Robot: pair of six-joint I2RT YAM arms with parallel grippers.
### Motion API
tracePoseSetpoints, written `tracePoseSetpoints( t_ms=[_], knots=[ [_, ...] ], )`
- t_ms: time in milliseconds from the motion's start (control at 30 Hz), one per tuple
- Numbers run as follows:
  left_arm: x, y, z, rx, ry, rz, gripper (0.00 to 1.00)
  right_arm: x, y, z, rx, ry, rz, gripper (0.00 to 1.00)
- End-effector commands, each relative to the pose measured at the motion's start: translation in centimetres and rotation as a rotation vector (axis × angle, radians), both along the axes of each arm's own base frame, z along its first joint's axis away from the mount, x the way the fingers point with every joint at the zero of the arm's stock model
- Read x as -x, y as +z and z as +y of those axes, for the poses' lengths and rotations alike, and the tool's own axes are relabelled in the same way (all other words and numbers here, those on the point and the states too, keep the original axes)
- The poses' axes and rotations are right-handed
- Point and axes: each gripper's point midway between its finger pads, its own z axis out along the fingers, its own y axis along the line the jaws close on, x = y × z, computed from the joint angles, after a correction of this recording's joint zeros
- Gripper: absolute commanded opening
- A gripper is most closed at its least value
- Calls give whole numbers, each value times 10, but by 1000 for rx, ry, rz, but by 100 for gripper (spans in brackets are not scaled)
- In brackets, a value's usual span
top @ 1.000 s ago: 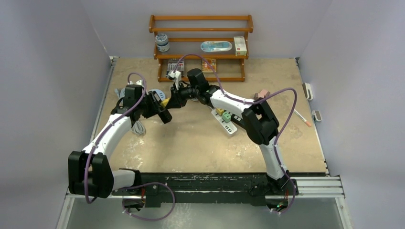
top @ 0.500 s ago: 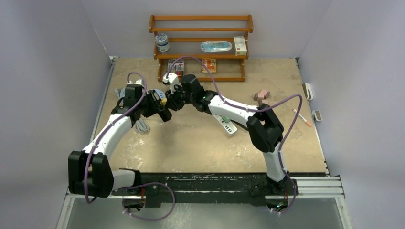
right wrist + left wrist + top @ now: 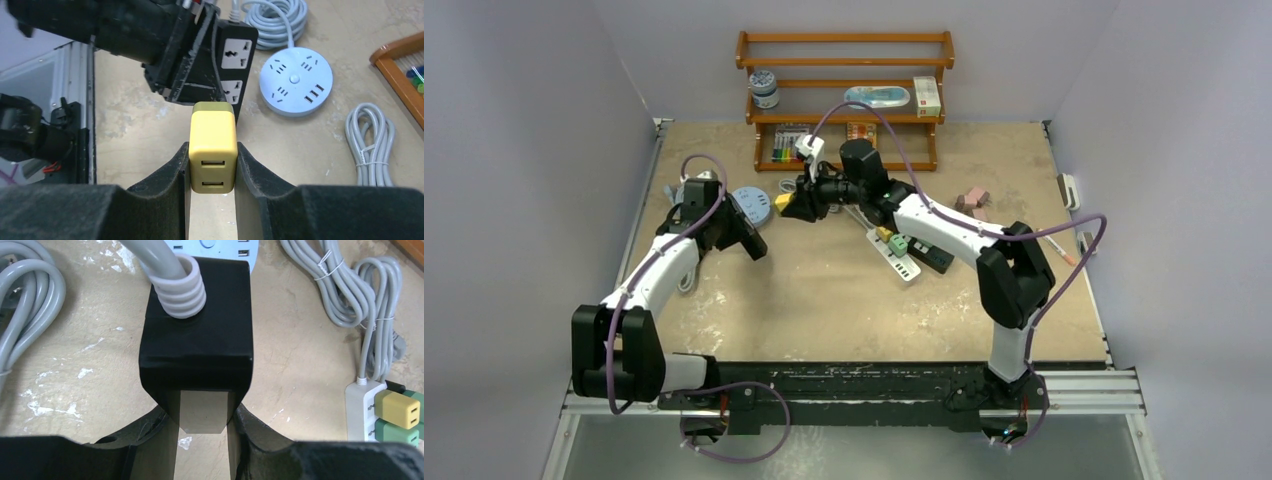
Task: Pull the plug off the socket
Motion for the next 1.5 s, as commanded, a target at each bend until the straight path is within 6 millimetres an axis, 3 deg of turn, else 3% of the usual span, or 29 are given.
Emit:
tracePoseSetpoints(
  t_ms=[0,100,400,667,933,1033,1100,1200,1300,1400,1467],
  knots=[
    [-14,15,8,-15,26,-56,0,19,51,-11,-123,141,-38,0],
    [-13,14,8,-15,28,-55,0,27,69,-23,-243,184,-1,0],
    [-11,8,18,-28,49,-18,0,23,55,-36,-198,159,20,0],
    [-9,8,33,-22,67,-1,0,9,52,-91,-263,66,90,0],
    [-13,0,39,-22,48,46,0,-5,53,-134,-295,-100,104,0],
    [-16,5,46,-62,51,58,0,-9,51,-169,-366,-220,150,0],
    [-20,15,58,-117,91,40,6,-15,45,-200,-400,-334,181,0],
    [-25,30,72,-182,132,28,25,-27,22,-259,-395,-604,266,0],
    [-27,33,87,-247,179,53,61,-30,-1,-324,-426,-844,336,0],
    [-25,34,100,-298,233,89,69,-19,-18,-370,-492,-963,424,0],
    [-30,48,105,-294,268,41,71,-17,-40,-387,-447,-1081,514,0]
  ],
)
